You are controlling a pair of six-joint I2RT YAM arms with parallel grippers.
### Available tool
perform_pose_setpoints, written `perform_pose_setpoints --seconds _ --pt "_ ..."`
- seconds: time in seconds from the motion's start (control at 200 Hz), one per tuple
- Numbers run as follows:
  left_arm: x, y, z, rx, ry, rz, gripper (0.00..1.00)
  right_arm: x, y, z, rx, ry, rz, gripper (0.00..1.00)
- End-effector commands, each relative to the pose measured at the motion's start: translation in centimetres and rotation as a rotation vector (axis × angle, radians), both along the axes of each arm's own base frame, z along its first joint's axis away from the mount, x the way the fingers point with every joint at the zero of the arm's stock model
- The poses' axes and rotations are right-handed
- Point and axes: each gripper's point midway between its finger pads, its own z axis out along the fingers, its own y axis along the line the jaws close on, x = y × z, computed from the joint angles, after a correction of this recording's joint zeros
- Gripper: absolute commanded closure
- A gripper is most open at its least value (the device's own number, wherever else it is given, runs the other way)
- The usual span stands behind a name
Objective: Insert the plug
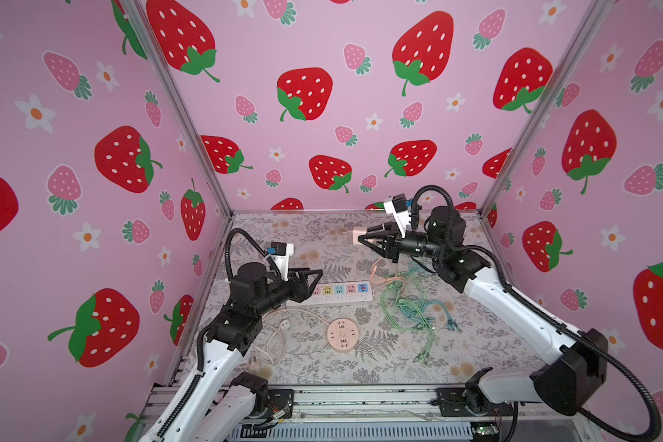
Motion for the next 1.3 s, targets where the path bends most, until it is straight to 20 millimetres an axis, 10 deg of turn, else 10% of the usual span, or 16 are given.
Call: perform_pose_setpoints --seconds 0.0,0.37,0.795,1.296 --pt "1.1 4.0 -3.2 0.090 0.135 0.234 0.43 1.4 -0.5 1.1 -0.049 -0.073 -0.080 0.89" --pt "1.9 6.5 -6.3 0.091 0.232 0.360 0.43 5.8 -4.7 1.8 -0.273 -0.156 -0.431 0.89" --pt "2.6 6.6 -7.9 0.076 0.295 0.348 0.42 3.8 -12.8 1.2 -0.435 -0.158 -0.705 0.89" --pt "2.6 9.7 -14.2 0.112 0.483 0.472 0.41 8.5 -3.5 -0.6 -0.399 -0.211 -0.428 0.89"
